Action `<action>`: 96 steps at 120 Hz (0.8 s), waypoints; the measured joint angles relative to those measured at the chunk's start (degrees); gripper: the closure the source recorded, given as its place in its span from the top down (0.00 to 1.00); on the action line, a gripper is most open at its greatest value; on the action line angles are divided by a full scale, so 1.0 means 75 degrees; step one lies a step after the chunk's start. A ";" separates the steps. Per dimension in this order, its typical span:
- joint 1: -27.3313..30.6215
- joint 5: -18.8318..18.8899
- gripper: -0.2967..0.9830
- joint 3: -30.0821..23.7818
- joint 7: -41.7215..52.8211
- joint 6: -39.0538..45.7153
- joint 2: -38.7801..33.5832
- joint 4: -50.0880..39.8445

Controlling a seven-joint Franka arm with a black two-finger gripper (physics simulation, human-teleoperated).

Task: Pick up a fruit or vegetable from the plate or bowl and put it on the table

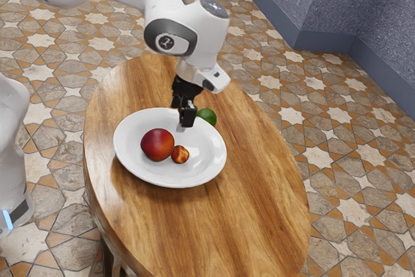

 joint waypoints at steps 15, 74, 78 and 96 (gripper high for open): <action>0.0000 0.0070 0.77 0.0007 -0.0190 0.0006 -0.0004 -0.0018; 0.0003 0.0277 0.77 0.0008 -0.0617 0.0507 0.0174 0.0003; 0.0003 0.0278 0.77 0.0008 -0.0632 0.0531 0.0205 0.0003; 0.0001 0.0280 0.77 0.0008 -0.0694 0.0607 0.0303 -0.0013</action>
